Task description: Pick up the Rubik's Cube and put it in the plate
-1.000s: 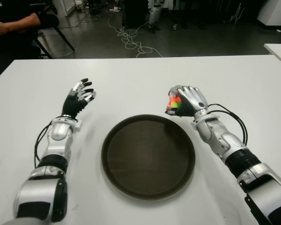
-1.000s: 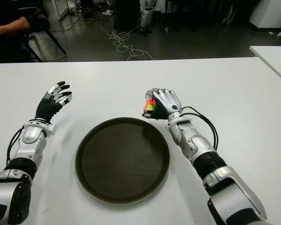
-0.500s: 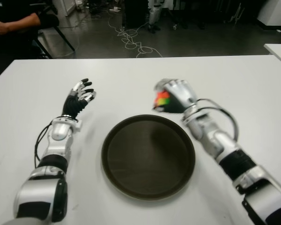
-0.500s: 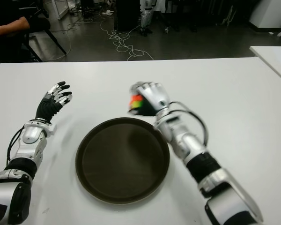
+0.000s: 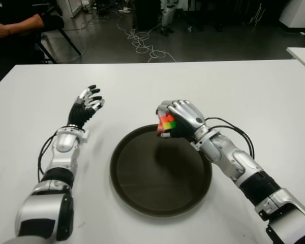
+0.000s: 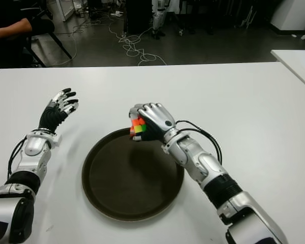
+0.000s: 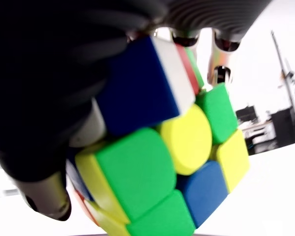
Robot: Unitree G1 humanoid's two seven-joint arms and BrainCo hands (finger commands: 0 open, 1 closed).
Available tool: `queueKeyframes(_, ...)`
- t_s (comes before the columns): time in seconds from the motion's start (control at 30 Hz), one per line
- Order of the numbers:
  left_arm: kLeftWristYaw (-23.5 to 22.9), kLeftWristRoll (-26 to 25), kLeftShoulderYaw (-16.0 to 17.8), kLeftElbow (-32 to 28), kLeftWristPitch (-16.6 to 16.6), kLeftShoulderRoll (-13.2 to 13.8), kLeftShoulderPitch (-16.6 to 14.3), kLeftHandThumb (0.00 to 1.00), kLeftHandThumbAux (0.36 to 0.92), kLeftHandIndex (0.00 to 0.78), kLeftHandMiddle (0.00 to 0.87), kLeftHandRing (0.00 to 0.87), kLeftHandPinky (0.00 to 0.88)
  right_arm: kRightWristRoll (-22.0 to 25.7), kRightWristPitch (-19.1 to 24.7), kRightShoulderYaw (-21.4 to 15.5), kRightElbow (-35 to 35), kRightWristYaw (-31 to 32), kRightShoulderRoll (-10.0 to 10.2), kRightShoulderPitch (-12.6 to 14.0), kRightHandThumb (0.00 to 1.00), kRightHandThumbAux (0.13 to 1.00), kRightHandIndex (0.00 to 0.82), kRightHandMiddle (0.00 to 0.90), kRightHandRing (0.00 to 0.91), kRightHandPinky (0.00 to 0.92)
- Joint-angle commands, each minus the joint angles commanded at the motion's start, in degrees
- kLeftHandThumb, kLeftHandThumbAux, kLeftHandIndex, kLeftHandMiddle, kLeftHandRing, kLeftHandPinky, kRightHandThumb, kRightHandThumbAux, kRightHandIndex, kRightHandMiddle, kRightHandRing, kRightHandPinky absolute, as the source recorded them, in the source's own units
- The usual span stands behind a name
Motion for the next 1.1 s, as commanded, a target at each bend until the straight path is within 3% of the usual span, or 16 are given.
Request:
queueKeyframes(0.57, 0.2, -0.1, 0.0, -0.3, 0.1, -0.1, 0.3, 0.243, 0.675, 0.097, 0.169, 0.171, 0.176, 6.3, -1.3, -2.6, -4.0, 8.1, 1.0, 2.4, 0.692, 0.735, 0.418, 0.495, 0.506, 0.514)
queueKeyframes(1.1, 1.7, 1.0, -0.6, -0.4, -0.7, -0.4, 0.3, 0.245, 0.674, 0.103, 0.17, 0.174, 0.198, 9.0, -0.9, -3.9, -0.8, 11.0, 2.3, 3.0, 0.692, 0.736, 0.419, 0.49, 0.49, 0.506)
